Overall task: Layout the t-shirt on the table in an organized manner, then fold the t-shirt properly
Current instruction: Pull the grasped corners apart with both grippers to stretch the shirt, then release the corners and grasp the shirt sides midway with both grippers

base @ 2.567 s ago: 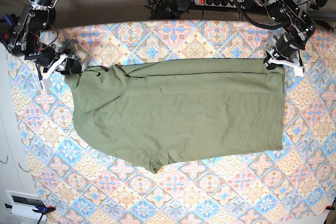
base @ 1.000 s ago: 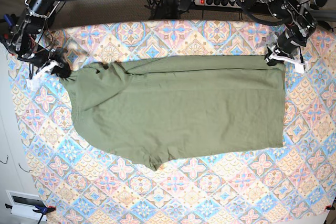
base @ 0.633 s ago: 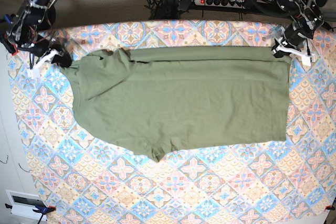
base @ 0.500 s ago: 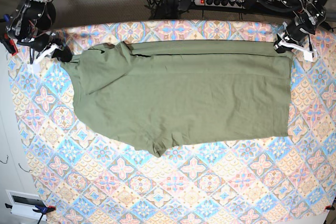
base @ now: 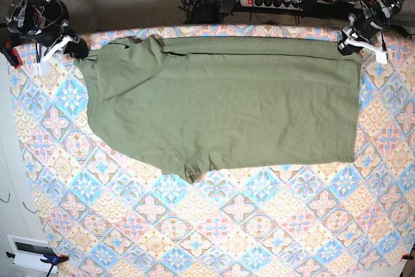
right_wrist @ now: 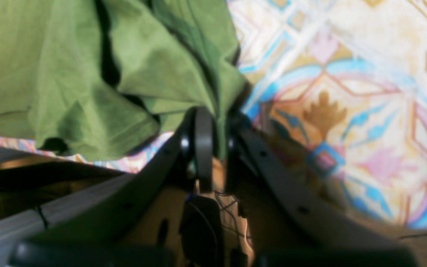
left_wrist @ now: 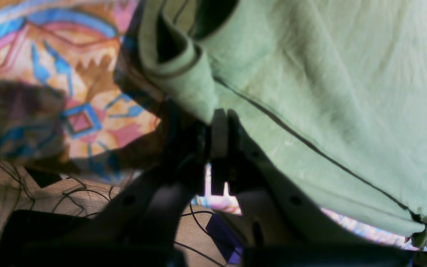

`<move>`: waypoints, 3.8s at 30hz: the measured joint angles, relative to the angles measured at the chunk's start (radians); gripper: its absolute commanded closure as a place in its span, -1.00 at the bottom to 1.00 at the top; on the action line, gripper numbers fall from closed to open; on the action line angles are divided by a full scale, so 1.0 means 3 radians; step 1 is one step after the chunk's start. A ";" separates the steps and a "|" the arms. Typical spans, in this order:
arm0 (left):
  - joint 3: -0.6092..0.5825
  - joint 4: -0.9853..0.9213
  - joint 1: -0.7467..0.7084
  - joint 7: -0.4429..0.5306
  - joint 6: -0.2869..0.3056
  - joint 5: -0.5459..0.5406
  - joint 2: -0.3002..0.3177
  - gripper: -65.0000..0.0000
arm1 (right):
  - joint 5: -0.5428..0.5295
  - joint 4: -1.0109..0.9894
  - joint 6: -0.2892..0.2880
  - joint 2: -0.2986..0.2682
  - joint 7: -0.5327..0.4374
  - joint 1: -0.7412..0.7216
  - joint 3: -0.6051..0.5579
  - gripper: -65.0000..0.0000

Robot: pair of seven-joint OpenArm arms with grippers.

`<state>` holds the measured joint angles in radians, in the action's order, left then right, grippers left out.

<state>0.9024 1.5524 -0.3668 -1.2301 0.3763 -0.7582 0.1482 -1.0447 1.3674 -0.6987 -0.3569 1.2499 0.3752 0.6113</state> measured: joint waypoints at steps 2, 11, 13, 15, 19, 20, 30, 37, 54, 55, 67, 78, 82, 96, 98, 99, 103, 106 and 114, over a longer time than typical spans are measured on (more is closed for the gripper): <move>0.0000 0.0004 -0.0027 0.0000 0.0009 -0.0013 0.0004 1.00 | 0.0000 0.0061 0.0000 0.0014 0.0027 0.0045 0.0088 0.98; 0.0000 0.0011 -0.0153 -0.0003 0.0023 -0.0120 0.0005 1.00 | 0.0000 0.0186 -0.0001 0.0000 0.0027 0.0163 0.0154 0.97; 0.0000 0.0013 -0.0153 -0.0001 0.0023 -0.0118 0.0004 1.00 | -0.0001 0.0186 -0.0001 0.0000 0.0027 0.0161 0.0154 0.96; 0.0000 0.0011 -0.0153 0.0000 0.0022 -0.0117 0.0004 1.00 | -0.0001 0.0186 -0.0001 0.0000 0.0027 0.0163 0.0154 0.95; 0.0000 0.0013 -0.0164 0.0003 0.0023 -0.0122 0.0005 0.85 | -0.0001 0.0179 -0.0001 0.0000 0.0010 0.0159 0.0154 0.70; 0.0000 0.0011 -0.0168 -0.0003 0.0022 -0.0148 0.0005 0.76 | 0.0003 0.0179 0.0001 -0.0001 0.0010 0.0154 0.0154 0.61; 0.0010 0.0034 -0.0173 -0.0275 0.0046 -0.0376 0.0023 0.02 | 0.0050 0.0187 0.0011 0.0196 0.0027 0.0155 0.0490 0.30; 0.0114 0.0034 -0.0170 -0.0313 0.0046 -0.0380 0.0006 0.02 | 0.0051 0.0187 0.0013 0.0183 0.0023 0.0156 0.0514 0.30; 0.0235 0.0956 -0.0121 -0.0439 -0.0032 -0.0289 0.0048 0.02 | 0.0053 0.0187 0.0013 0.0182 0.0017 0.0103 0.0757 0.31; 0.0237 0.0978 -0.0074 -0.0441 -0.0033 -0.0289 0.0061 0.02 | 0.0114 0.0201 0.0015 0.0167 0.0042 0.0047 0.0752 0.31; 0.0151 0.0905 0.0928 -0.0456 -0.0038 0.0057 0.0459 0.02 | 0.0852 0.0561 0.0013 0.0088 0.0052 -0.0662 0.0131 0.31; -0.0697 -0.0329 0.1762 0.0357 -0.0045 0.0998 0.0557 0.02 | 0.1064 0.0559 0.0011 0.0090 -0.0009 -0.1270 -0.0482 0.31; -0.1088 -0.0835 0.1963 0.0921 -0.0025 0.1273 0.0565 0.02 | 0.1251 0.0554 0.0011 0.0097 -0.0025 -0.1315 -0.0511 0.31; -0.1256 -0.1907 0.2294 0.1701 -0.0069 0.1745 0.0596 0.01 | 0.1390 0.0585 0.0013 0.0201 0.0025 -0.1446 -0.0561 0.31; -0.1255 -0.1907 0.2295 0.1726 -0.0072 0.1745 0.0596 0.01 | 0.1367 0.0585 0.0011 0.0203 0.0008 -0.1462 -0.0568 0.31; -0.1255 -0.1916 0.2295 0.1727 -0.0072 0.1745 0.0596 0.01 | 0.1364 0.0585 0.0011 0.0202 -0.0003 -0.1465 -0.0568 0.31; -0.1255 -0.2043 0.2300 0.1734 -0.0223 0.1745 0.0586 0.00 | 0.1389 0.0585 0.0011 0.0221 0.0013 -0.1453 -0.0566 0.31; -0.1254 -0.2052 0.2291 0.1742 -0.0233 0.1745 0.0579 0.00 | 0.1371 0.0585 0.0010 0.0270 0.0014 -0.1456 -0.0568 0.31; -0.1250 -0.2073 0.2295 0.1798 -0.0231 0.1743 0.0594 0.00 | 0.1364 0.0585 0.0011 0.0258 0.0015 -0.1456 -0.0570 0.31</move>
<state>0.5274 0.9306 0.3218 -0.6907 0.3069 -0.2352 0.3264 -0.6353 1.5429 -0.6952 -0.2794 1.2545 -0.0616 0.4404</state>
